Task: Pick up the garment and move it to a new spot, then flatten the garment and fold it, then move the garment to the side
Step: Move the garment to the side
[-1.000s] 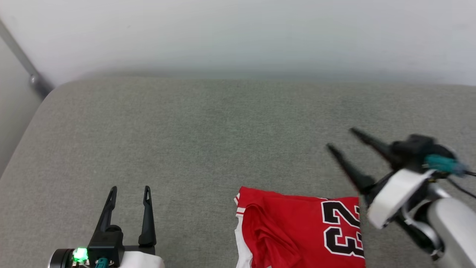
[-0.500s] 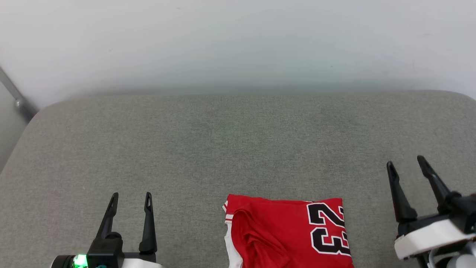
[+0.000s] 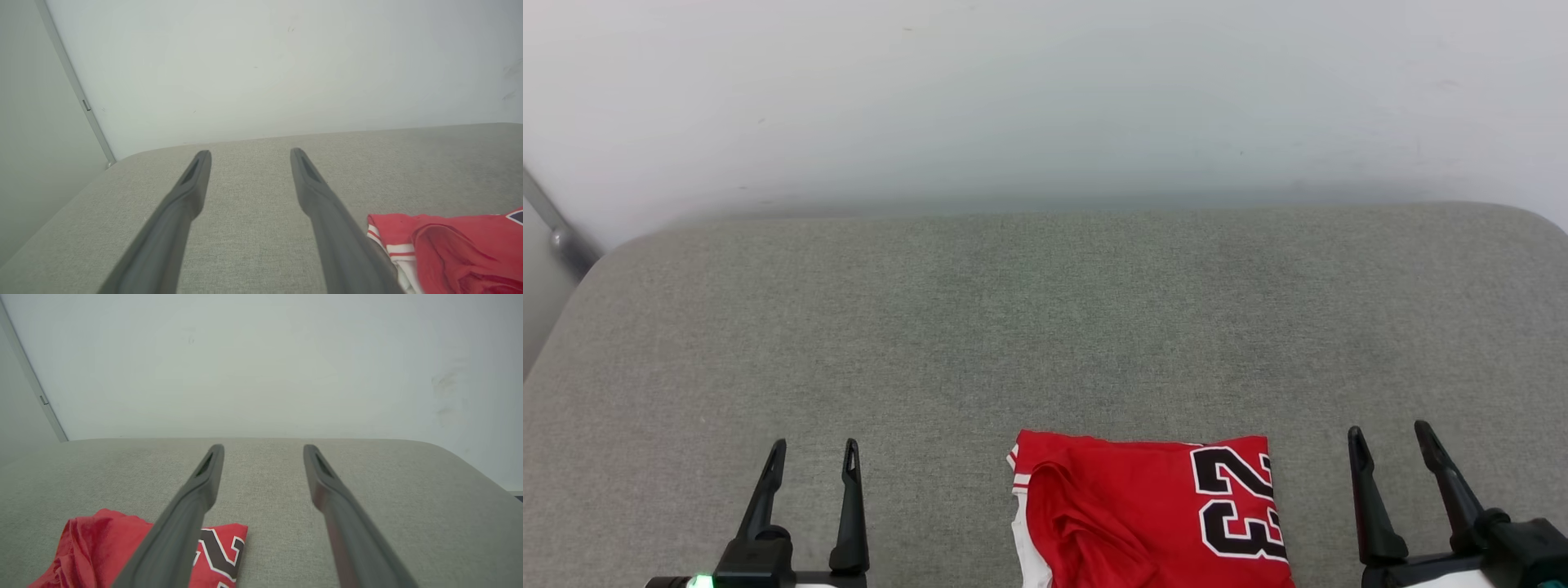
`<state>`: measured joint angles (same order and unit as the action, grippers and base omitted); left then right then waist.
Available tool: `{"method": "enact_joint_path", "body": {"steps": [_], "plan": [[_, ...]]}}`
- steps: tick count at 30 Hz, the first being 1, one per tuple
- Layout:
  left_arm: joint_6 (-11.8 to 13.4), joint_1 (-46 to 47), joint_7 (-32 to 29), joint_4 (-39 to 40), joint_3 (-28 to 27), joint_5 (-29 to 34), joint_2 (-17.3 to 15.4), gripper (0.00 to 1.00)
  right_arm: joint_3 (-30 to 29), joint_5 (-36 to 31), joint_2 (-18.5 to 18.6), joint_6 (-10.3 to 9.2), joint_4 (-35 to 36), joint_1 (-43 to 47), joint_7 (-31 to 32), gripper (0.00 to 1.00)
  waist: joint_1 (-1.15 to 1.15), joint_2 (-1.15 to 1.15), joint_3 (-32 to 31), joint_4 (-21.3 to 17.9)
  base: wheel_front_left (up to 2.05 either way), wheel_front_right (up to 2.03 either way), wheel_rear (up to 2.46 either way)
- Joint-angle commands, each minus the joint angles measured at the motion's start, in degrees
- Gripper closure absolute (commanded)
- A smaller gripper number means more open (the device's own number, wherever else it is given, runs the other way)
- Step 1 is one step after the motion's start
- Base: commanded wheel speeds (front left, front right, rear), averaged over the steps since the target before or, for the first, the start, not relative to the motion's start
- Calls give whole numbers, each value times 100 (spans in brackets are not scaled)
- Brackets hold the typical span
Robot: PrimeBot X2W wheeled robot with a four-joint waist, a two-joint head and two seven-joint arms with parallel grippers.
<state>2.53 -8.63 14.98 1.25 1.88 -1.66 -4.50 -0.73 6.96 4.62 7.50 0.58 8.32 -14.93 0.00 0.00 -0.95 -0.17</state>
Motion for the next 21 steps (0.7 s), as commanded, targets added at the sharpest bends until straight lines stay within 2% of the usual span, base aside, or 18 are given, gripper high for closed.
{"method": "enact_joint_path", "body": {"steps": [1,13,17,21], "plan": [[-15,-46,27,-12,-2,16,26,0,9,-32,-49,-2,32,68,-23,0,0,0,1,7,0,0,0],[-70,-75,27,-101,-31,9,53,0,10,-115,-152,-2,100,-71,-22,0,0,0,-16,13,0,0,0],[-75,-68,27,-133,-59,-2,60,0,-27,-134,43,-2,237,-502,-23,0,0,0,14,-15,0,0,0],[-64,-11,27,-147,-78,-3,69,0,-31,-116,412,-2,380,-1203,110,0,0,0,57,-28,0,0,0]]}}
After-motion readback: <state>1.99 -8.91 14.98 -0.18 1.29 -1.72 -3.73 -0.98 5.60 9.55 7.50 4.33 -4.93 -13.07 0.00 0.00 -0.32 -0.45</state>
